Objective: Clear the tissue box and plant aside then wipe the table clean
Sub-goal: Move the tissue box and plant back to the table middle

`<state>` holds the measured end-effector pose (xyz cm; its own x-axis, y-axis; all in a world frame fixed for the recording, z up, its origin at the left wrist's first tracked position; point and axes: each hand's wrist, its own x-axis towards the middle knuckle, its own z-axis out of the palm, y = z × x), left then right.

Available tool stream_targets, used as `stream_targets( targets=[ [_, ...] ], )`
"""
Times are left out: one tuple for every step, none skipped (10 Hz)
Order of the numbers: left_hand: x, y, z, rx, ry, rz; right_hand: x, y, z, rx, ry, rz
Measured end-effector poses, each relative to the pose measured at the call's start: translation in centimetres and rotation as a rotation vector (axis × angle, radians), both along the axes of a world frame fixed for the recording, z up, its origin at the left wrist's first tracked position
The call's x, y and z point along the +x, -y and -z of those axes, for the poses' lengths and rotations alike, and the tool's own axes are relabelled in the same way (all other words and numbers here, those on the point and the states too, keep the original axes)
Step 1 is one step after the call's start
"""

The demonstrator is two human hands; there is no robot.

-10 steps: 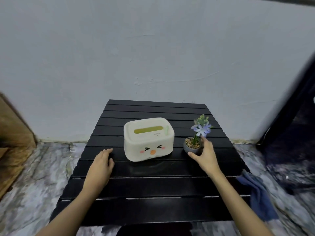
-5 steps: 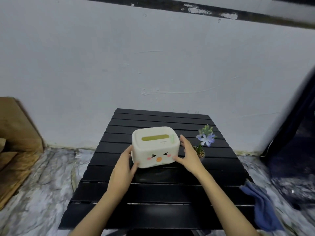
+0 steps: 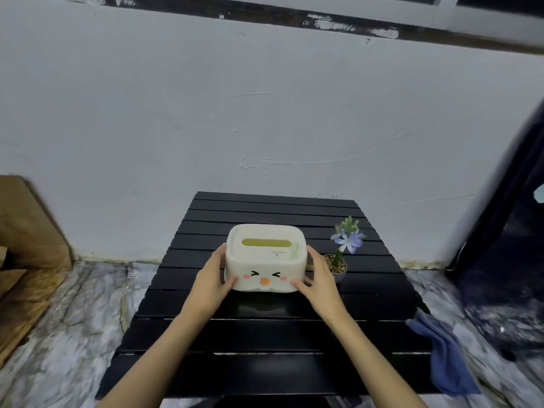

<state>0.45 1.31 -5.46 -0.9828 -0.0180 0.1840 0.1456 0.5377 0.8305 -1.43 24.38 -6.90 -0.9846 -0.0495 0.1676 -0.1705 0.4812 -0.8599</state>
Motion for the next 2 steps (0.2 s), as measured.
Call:
stream_targets(
  targets=[
    [0.2, 0.0, 0.3, -0.01, 0.028, 0.015, 0.8, -0.2, -0.3, -0.024, 0.044, -0.034],
    [1.5, -0.3, 0.4, -0.026, 0.015, -0.046, 2.5, -0.4, -1.9, -0.041, 0.035, -0.008]
  ],
)
